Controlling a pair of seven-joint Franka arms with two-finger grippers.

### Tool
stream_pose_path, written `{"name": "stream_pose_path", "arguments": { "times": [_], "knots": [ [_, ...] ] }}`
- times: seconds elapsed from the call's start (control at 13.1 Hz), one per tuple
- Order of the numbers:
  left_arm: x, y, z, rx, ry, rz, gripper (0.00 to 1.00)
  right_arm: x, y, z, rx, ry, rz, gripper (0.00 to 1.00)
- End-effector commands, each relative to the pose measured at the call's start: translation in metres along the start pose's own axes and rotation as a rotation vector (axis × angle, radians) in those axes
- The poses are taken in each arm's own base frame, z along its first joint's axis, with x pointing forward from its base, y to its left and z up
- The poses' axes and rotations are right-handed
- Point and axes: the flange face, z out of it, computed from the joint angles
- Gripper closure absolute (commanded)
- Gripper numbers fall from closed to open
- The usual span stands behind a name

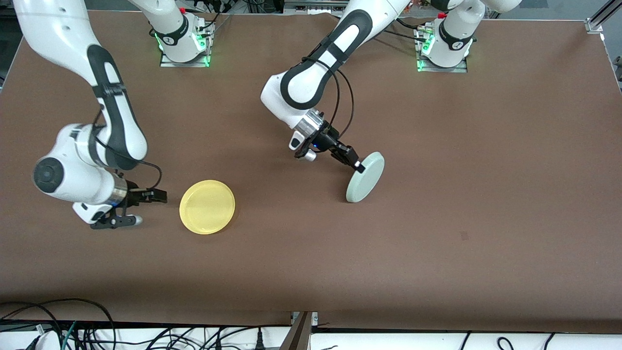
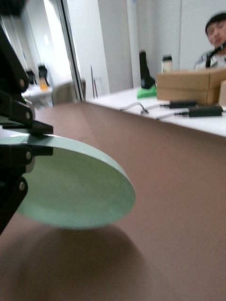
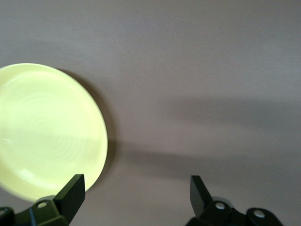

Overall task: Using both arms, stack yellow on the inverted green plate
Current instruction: 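Flip the green plate with the left gripper while the right gripper reaches yellow, then set the green plate upside down and open the left gripper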

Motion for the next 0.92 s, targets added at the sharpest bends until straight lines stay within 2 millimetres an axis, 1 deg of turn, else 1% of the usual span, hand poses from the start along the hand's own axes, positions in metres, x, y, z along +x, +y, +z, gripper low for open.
{"name": "stream_pose_path", "arguments": {
  "times": [0.0,0.15,0.23,0.31,0.38,0.46,0.54,0.61,0.76,0.84],
  "knots": [
    [0.011,0.035,-0.006,-0.293,-0.055,-0.072,0.0,0.0,-0.003,0.02,0.033,-0.006,0.01,0.04],
    [0.014,0.038,-0.02,-0.419,-0.062,-0.102,0.0,-0.002,-0.01,0.027,0.032,0.003,0.016,0.05],
    [0.018,0.035,-0.028,-0.5,-0.072,-0.137,0.0,0.001,-0.017,0.026,0.03,0.014,0.014,0.06],
    [0.024,0.029,-0.036,-0.592,-0.094,-0.194,0.0,0.003,-0.021,0.03,0.028,0.021,0.025,0.06],
    [0.029,0.025,-0.04,-0.654,-0.1,-0.246,0.0,0.005,-0.025,0.035,0.025,0.028,0.029,0.07],
    [0.038,0.019,-0.036,-0.714,-0.089,-0.296,0.0,0.008,-0.031,0.041,0.021,0.043,0.027,0.1],
    [0.044,0.018,-0.035,-0.784,-0.088,-0.359,0.0,0.009,-0.035,0.05,0.015,0.053,0.03,0.13],
    [0.052,0.007,-0.027,-0.843,-0.09,-0.418,0.0,0.01,-0.038,0.054,0.013,0.063,0.03,0.18],
    [0.063,-0.03,0.002,-0.934,-0.172,-0.518,0.0,0.009,-0.039,0.06,0.012,0.056,0.029,0.33],
    [0.068,-0.058,0.017,-0.976,-0.207,-0.575,0.0,0.008,-0.039,0.061,0.013,0.054,0.032,0.42]
  ]
}}
